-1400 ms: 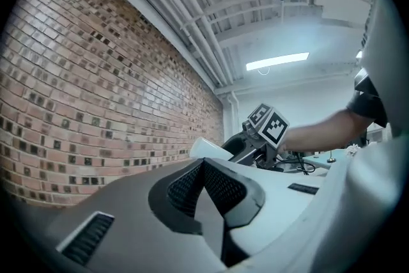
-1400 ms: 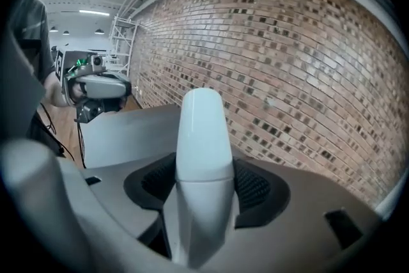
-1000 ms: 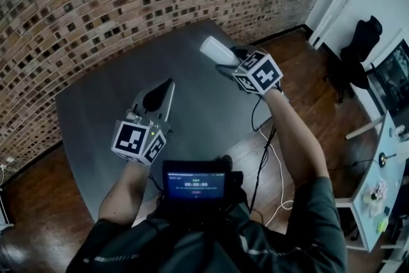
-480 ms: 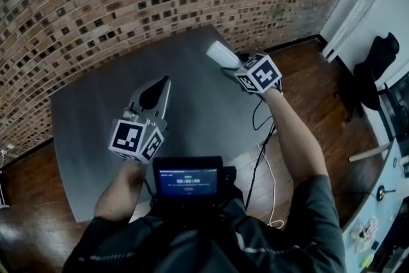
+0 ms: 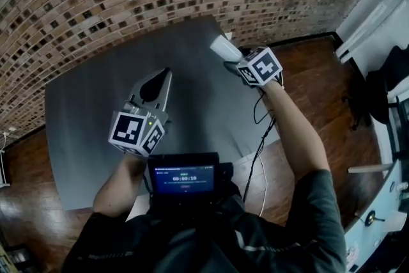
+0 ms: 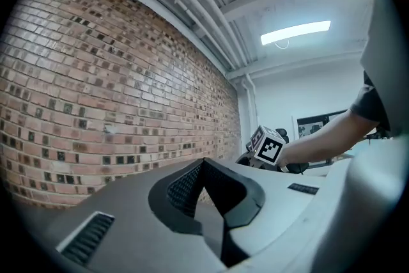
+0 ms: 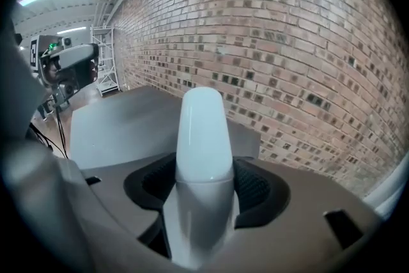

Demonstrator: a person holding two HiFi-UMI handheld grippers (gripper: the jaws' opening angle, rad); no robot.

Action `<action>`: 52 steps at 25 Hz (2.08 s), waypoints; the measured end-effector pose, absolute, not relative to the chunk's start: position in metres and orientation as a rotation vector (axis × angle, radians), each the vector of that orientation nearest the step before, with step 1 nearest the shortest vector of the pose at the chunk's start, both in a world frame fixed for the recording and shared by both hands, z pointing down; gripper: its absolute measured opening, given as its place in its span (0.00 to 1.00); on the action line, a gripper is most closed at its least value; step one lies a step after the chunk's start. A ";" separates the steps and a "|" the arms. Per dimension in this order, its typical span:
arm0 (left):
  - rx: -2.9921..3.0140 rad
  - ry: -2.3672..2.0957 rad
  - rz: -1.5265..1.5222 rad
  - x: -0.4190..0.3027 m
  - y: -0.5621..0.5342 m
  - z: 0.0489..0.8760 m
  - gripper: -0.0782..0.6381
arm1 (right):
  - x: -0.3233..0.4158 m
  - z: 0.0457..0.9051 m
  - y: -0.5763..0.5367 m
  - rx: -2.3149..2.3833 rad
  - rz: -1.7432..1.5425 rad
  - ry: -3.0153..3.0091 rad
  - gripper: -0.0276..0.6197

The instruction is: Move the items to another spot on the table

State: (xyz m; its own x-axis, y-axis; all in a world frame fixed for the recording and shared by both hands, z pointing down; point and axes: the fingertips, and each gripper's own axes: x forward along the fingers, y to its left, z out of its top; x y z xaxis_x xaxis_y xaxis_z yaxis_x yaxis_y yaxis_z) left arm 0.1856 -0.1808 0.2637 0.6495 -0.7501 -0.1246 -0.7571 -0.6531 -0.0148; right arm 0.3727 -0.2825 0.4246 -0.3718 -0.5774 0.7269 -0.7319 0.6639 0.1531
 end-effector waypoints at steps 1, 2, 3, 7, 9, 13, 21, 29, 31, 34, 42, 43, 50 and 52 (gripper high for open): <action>-2.805 1.284 0.142 0.193 -0.185 0.271 0.11 | 0.378 0.434 -0.286 0.992 0.260 -2.077 0.47; -2.812 1.293 0.121 0.200 -0.190 0.277 0.11 | 0.384 0.443 -0.290 0.978 0.272 -2.069 0.47; -2.815 1.305 0.106 0.205 -0.196 0.283 0.11 | 0.388 0.451 -0.294 0.966 0.285 -2.064 0.47; -2.843 1.359 0.051 0.220 -0.217 0.307 0.11 | 0.401 0.488 -0.312 0.912 0.345 -2.047 0.47; -2.857 1.379 0.021 0.226 -0.226 0.321 0.11 | 0.407 0.510 -0.321 0.898 0.386 -2.020 0.47; -2.790 1.499 0.012 0.225 -0.253 0.343 0.11 | 0.409 0.545 -0.343 0.879 0.449 -1.972 0.47; -2.829 1.543 -0.016 0.230 -0.294 0.388 0.11 | 0.404 0.600 -0.365 0.797 0.511 -1.923 0.47; -2.892 1.489 -0.111 0.253 -0.316 0.438 0.11 | 0.403 0.645 -0.375 0.745 0.520 -1.877 0.47; -2.899 1.492 -0.152 0.256 -0.320 0.448 0.11 | 0.401 0.652 -0.376 0.720 0.476 -1.858 0.47; -2.905 1.503 -0.174 0.258 -0.324 0.456 0.11 | 0.396 0.658 -0.376 0.700 0.453 -1.856 0.47; -2.927 1.533 -0.178 0.258 -0.327 0.461 0.11 | 0.376 0.660 -0.381 0.684 0.434 -1.915 0.48; -2.925 1.535 -0.177 0.258 -0.327 0.461 0.11 | 0.376 0.661 -0.381 0.683 0.437 -1.912 0.48; -2.916 1.534 -0.161 0.256 -0.323 0.456 0.11 | 0.388 0.675 -0.373 0.654 0.490 -1.846 0.48; -2.917 1.517 -0.164 0.255 -0.322 0.454 0.11 | 0.391 0.679 -0.369 0.656 0.528 -1.831 0.59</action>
